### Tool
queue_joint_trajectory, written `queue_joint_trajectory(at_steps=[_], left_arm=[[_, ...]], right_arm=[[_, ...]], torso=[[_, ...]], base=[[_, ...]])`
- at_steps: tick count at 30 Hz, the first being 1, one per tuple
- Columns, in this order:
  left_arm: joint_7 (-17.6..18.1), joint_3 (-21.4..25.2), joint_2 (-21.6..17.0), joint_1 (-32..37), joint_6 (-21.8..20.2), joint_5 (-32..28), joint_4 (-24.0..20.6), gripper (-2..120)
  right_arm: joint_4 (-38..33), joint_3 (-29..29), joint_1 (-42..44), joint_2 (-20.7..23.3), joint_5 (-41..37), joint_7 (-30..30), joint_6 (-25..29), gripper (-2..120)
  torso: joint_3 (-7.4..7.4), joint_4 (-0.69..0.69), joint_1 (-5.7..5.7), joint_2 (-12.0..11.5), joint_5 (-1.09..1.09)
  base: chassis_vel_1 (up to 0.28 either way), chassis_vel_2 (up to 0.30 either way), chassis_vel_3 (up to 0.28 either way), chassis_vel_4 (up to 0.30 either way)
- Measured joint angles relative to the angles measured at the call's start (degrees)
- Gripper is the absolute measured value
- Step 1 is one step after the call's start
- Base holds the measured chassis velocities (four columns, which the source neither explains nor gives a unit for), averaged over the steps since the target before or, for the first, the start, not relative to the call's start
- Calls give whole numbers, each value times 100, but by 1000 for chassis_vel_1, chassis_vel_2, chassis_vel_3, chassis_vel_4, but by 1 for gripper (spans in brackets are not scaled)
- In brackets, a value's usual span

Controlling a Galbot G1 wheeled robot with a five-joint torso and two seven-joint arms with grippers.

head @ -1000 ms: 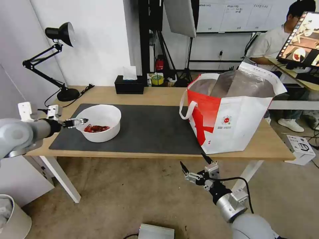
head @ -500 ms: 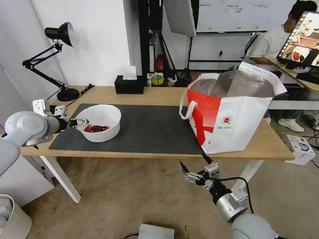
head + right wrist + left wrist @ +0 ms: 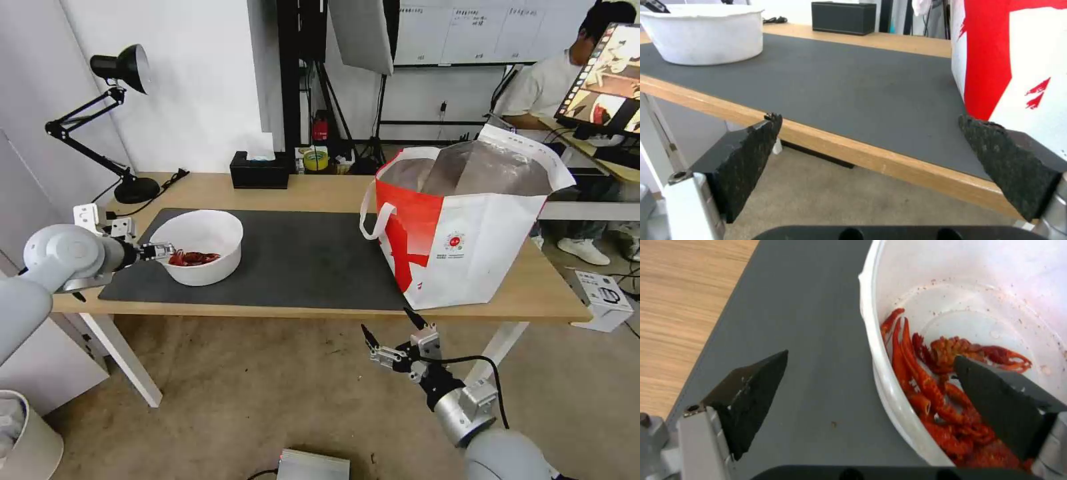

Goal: Pick up the trash from the table and place it into the takeout bag.

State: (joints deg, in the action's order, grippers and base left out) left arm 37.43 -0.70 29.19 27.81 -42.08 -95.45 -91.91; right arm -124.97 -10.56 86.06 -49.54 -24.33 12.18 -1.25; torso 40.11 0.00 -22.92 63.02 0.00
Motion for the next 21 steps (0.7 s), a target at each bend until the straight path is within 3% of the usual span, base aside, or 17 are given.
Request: queue_joint_trajectory(at_steps=[5,9,12,14,16,21], left_arm=[[145,-181,102,-225,-16,-137,129,100],[304,-378,180,-415,-17,-212,259,92],[373,-495,224,-535,-17,-245,344,77],[390,-530,226,-559,-17,-251,356,75],[413,-592,226,-572,-17,-259,364,64],[497,-640,240,-582,-16,-297,376,50]], right_arm=[[0,0,0,0,0,0,0,100],[0,0,0,0,0,0,0,100],[0,0,0,0,0,0,0,100],[0,0,0,0,0,0,0,100],[0,0,0,0,0,0,0,100],[0,0,0,0,0,0,0,100]], torso=[[0,0,0,0,0],[0,0,0,0,0],[0,0,0,0,0],[0,-1,0,0,0],[0,0,0,0,0],[0,0,0,0,0]], base=[[0,0,0,0],[0,0,0,0],[0,0,0,0],[0,0,0,0],[0,0,0,0],[0,0,0,0]])
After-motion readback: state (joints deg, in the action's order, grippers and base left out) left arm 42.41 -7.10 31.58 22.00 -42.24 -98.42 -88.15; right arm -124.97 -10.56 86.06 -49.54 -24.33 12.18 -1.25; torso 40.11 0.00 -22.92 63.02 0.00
